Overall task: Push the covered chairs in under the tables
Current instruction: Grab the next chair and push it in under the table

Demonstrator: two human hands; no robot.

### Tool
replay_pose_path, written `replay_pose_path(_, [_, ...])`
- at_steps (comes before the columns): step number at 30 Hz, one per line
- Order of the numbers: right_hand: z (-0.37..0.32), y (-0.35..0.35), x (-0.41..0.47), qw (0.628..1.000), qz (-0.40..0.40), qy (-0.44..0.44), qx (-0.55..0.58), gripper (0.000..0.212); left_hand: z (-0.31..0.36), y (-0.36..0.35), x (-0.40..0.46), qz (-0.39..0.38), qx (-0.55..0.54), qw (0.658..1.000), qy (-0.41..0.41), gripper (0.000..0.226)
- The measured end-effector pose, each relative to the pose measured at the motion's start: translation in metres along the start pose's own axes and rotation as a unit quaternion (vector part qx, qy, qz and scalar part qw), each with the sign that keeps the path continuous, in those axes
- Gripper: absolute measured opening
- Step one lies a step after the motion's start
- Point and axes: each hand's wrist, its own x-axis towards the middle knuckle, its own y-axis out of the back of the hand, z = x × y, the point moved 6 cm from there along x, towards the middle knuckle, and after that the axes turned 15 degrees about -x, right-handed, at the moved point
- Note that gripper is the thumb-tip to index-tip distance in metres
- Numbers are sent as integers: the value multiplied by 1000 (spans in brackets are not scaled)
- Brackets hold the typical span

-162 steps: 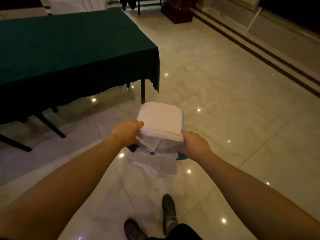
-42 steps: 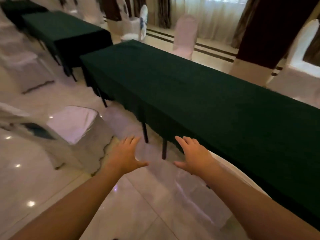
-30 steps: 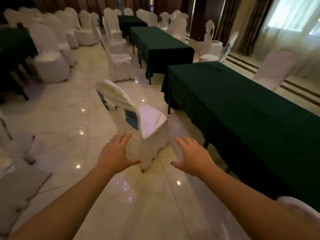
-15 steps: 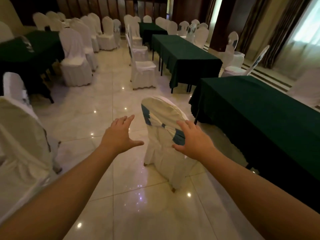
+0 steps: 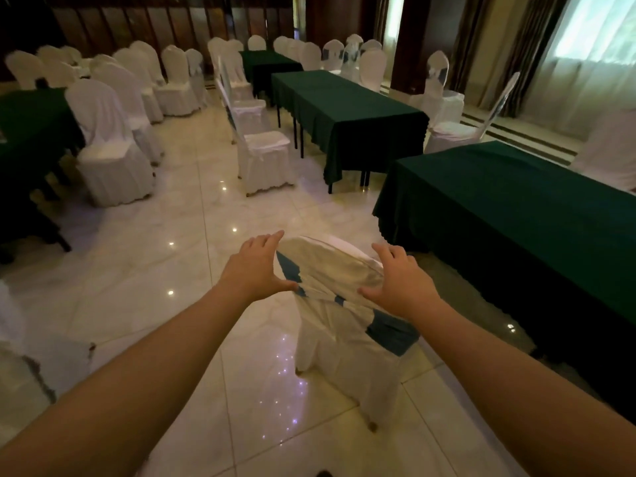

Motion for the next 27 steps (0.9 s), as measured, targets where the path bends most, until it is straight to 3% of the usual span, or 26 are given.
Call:
replay_pose_path(10, [23, -74, 64, 990, -96, -100, 16, 92, -20, -68, 143, -142, 15, 986, -83, 117])
replay_pose_path(14, [18, -90, 55, 987, -96, -126, 4, 71, -25, -92, 162, -154, 7, 976, -151, 98])
replay_pose_path(19, [12, -92, 55, 976, -74, -202, -22, 60, -31, -117, 188, -170, -22, 967, -190, 54])
replay_pose_path(23, [5, -87, 61, 962, -72, -263, -25, 46, -35, -120, 201, -194, -28, 951, -237, 47])
replay_pose_path(27, [3, -82, 71, 958, -71, -277, -10, 49, -35, -117, 216, -212, -7, 919, -334, 45])
